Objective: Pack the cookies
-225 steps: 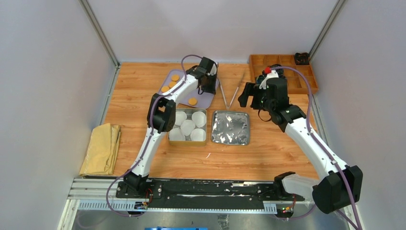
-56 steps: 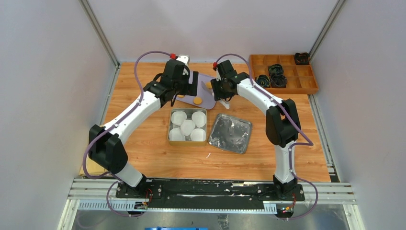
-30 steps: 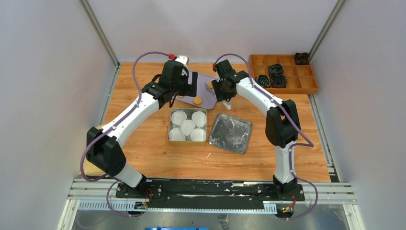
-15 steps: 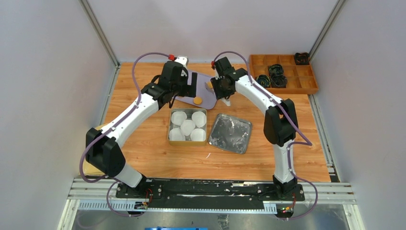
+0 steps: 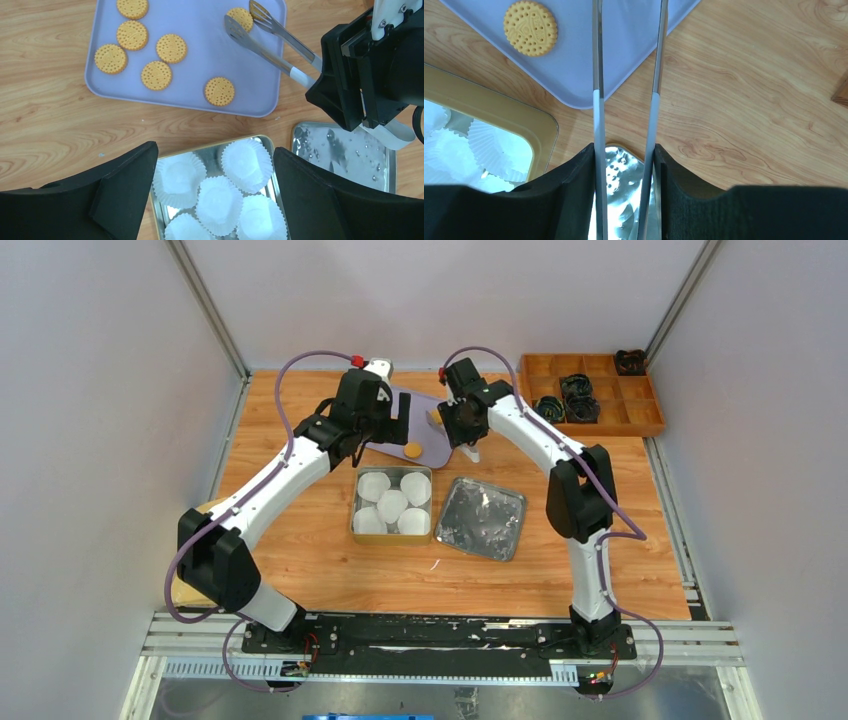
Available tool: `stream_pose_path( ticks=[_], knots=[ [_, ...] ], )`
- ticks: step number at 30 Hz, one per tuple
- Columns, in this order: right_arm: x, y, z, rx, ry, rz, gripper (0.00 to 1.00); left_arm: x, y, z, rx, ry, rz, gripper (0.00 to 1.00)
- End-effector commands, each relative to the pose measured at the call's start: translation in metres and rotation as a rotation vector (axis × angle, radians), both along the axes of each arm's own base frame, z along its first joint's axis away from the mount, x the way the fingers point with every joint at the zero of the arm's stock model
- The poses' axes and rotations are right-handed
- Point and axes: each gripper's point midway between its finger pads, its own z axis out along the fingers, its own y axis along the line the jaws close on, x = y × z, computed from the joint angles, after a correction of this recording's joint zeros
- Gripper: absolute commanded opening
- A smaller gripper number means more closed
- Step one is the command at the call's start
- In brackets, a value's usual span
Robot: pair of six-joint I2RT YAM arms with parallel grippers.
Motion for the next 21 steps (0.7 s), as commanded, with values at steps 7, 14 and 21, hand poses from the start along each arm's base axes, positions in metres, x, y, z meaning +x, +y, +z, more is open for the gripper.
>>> stream_pose_path(
  ticks=[7,14,21],
  knots=[
    [-0.007,0.005,-0.006,-0.019,0.035,0.002,0.00,-0.001,0.002,0.013,-0.004,-0.046,-0.006,0.91],
    [0.002,0.006,0.011,-0.005,-0.023,-0.014,0.00,-0.001,0.002,0.013,-0.004,-0.045,-0.005,0.91],
    [0.012,0.009,0.031,0.015,-0.083,-0.020,0.00,-0.001,0.003,0.017,-0.002,-0.054,-0.004,0.91]
  ],
)
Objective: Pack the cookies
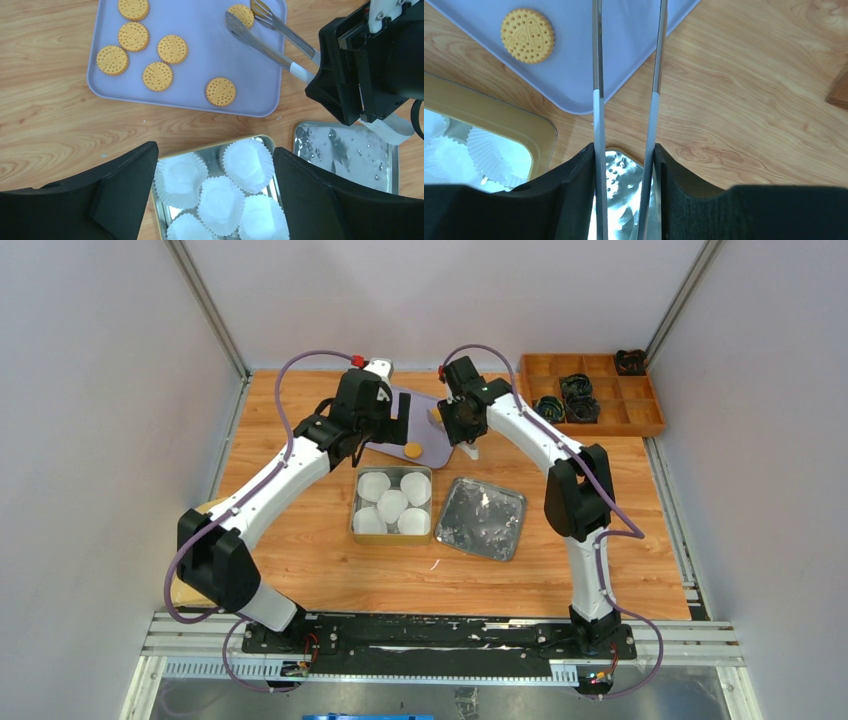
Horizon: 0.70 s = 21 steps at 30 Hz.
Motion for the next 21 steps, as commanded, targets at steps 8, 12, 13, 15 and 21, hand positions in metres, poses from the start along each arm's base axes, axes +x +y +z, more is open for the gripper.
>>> stream_pose_path(
  ticks=[8,12,13,15,21],
  knots=[
    [0.0108,0.0114,0.0331,0.026,-0.087,0.006,0.00,-0.0008,0.0025,0.0160,-0.011,-0.051,0.001,0.80],
    [0.0116,0.0107,0.0305,0.023,-0.083,-0.008,0.00,-0.0004,0.0017,0.0161,-0.014,-0.050,0.000,0.68],
    [0.0116,0.0108,0.0305,0.023,-0.084,-0.010,0.00,-0.0004,0.0018,0.0160,-0.014,-0.050,0.001,0.65],
    [0.0131,0.0098,0.0320,0.016,-0.094,-0.022,0.00,-0.0003,0.0021,0.0153,-0.012,-0.050,0.003,0.60],
    [0.0151,0.0139,0.0374,0.015,-0.113,0.000,0.00,-0.0001,0.0022,0.0154,-0.013,-0.052,0.003,0.49]
  ],
)
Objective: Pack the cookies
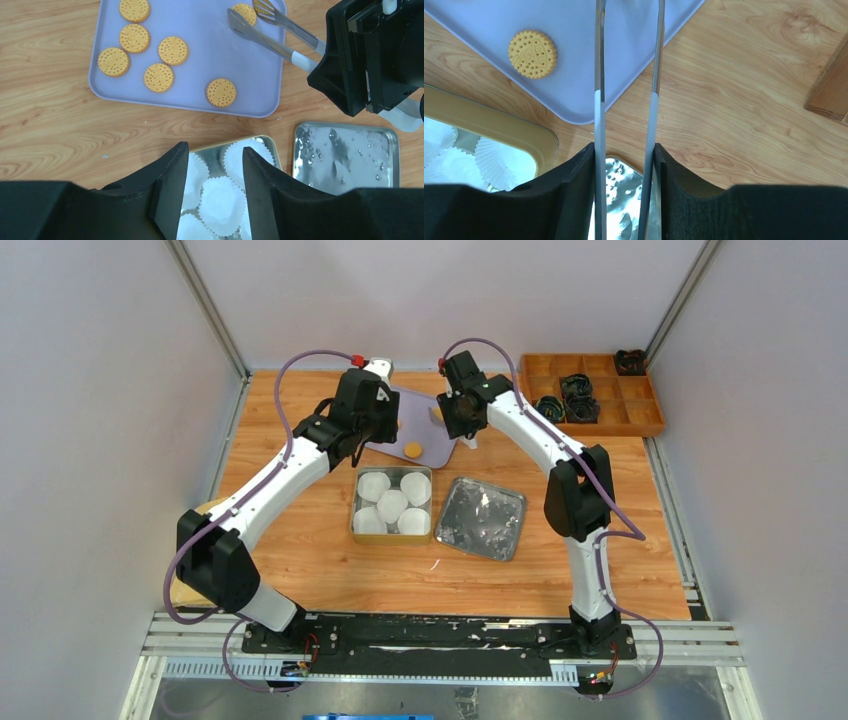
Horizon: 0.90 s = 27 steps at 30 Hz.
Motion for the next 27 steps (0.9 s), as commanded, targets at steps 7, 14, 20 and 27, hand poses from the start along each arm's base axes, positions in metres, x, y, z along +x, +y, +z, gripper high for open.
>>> stream_pose_path(
  ticks=[7,14,20,27],
  knots=[
    [0.0025,0.0158,0.0203,0.025,-0.049,0.025,0.36,-0.0001,0.0011,0.0116,-0.015,-0.040,0.003,0.50],
    [0.0018,0.0181,0.0209,0.042,-0.041,0.027,0.42,-0.0005,0.0020,0.0128,-0.014,-0.042,0.006,0.51],
    [0.0036,0.0164,0.0215,0.033,-0.050,0.011,0.00,-0.0008,0.0017,0.0140,-0.018,-0.045,0.005,0.51],
    [0.0042,0.0198,0.0239,0.048,-0.051,0.026,0.20,-0.0005,0.0021,0.0137,-0.016,-0.046,0.007,0.50]
  ],
)
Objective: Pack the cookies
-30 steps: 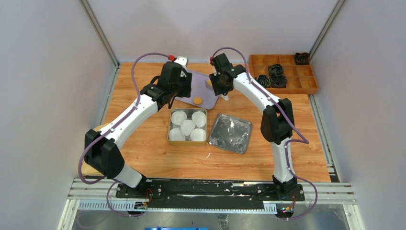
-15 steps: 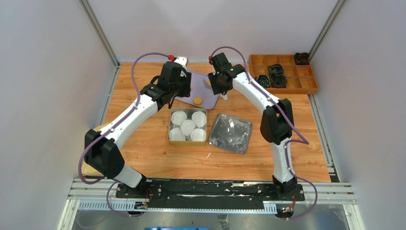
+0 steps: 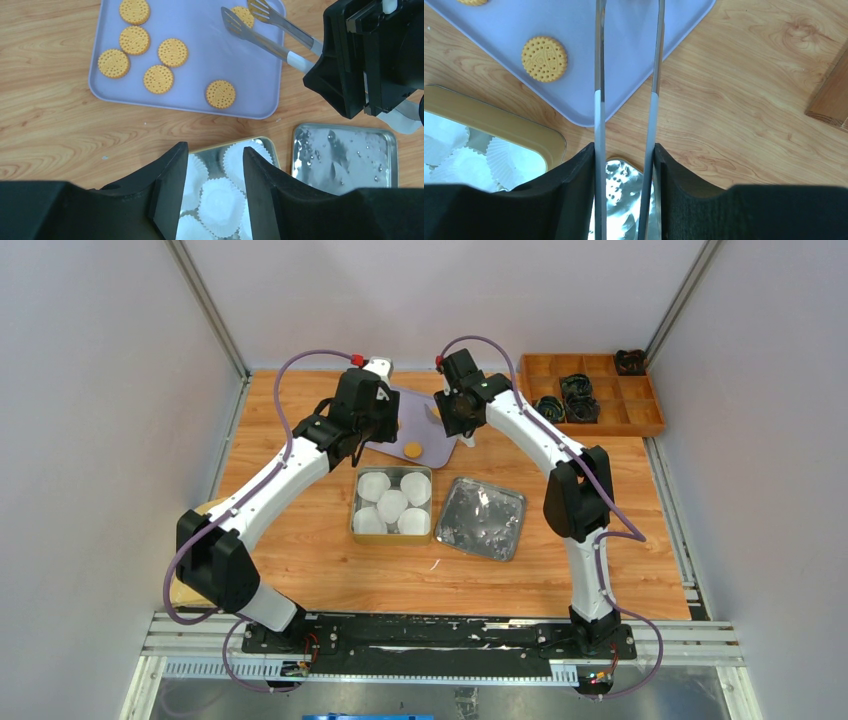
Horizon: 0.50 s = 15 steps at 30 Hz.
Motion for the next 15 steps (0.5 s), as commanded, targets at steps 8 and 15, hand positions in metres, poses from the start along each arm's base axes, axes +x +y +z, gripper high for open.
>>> stream_pose_path(
  ticks=[8,15],
  knots=[
    [0.0016,0.0121,0.0167,0.039,-0.027,0.009,0.47,-0.0021,0.0008,0.0120,-0.019,-0.036,-0.001,0.54],
    [0.0011,0.0091,0.0216,0.036,-0.042,-0.001,0.00,-0.0027,0.0014,0.0151,-0.024,-0.042,0.001,0.54]
  ],
)
